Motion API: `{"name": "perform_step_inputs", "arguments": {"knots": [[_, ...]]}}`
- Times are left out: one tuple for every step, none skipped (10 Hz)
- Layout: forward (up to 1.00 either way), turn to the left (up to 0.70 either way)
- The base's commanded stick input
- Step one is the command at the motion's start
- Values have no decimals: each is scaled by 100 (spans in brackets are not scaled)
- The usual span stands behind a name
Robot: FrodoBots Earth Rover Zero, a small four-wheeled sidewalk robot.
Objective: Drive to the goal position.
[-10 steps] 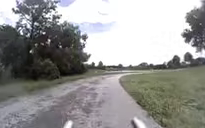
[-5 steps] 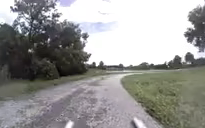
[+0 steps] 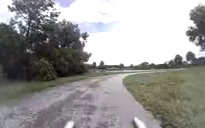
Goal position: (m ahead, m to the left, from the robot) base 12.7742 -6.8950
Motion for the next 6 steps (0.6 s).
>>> {"name": "perform_step_inputs", "arguments": {"knots": [[70, 0], [70, 0], [70, 0], [70, 0], [70, 0], [70, 0]]}}
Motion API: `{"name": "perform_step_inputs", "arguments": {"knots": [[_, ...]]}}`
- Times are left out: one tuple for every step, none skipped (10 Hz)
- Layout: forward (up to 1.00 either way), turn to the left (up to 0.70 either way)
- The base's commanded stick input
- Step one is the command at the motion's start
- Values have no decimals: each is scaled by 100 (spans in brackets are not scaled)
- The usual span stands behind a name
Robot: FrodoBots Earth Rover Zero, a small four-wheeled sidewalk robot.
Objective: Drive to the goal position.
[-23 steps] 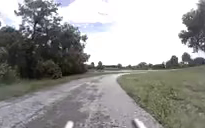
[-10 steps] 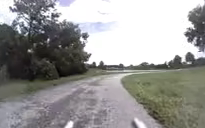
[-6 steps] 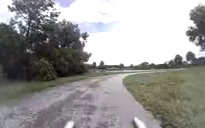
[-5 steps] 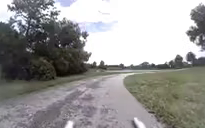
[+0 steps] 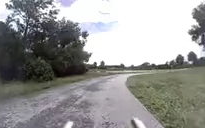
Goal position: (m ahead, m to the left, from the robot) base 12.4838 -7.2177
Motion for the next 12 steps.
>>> {"name": "perform_step_inputs", "arguments": {"knots": [[70, 0], [70, 0], [70, 0], [70, 0], [70, 0], [70, 0], [70, 0], [70, 0], [70, 0], [70, 0], [70, 0], [70, 0]]}}
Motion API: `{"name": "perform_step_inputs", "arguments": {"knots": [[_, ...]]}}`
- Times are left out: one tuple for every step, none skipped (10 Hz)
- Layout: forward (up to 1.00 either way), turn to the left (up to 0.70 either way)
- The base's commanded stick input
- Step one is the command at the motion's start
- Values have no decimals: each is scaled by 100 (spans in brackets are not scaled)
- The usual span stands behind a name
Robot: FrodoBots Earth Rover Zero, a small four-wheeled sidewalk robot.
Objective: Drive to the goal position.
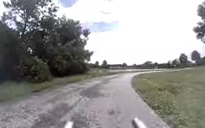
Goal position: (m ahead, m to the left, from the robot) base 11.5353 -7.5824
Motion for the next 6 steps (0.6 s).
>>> {"name": "perform_step_inputs", "arguments": {"knots": [[70, 0], [70, 0], [70, 0], [70, 0], [70, 0], [70, 0]]}}
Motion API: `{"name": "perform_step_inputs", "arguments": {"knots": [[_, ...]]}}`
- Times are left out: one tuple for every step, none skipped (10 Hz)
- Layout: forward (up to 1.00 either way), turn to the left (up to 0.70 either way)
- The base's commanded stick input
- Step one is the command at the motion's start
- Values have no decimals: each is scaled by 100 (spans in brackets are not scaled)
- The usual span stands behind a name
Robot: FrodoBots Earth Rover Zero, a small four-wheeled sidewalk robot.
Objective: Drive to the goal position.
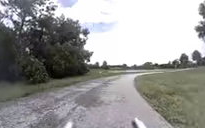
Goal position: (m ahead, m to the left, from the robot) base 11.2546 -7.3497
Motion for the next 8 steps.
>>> {"name": "perform_step_inputs", "arguments": {"knots": [[70, 0], [70, 0], [70, 0], [70, 0], [70, 0], [70, 0], [70, -6], [70, -24]]}}
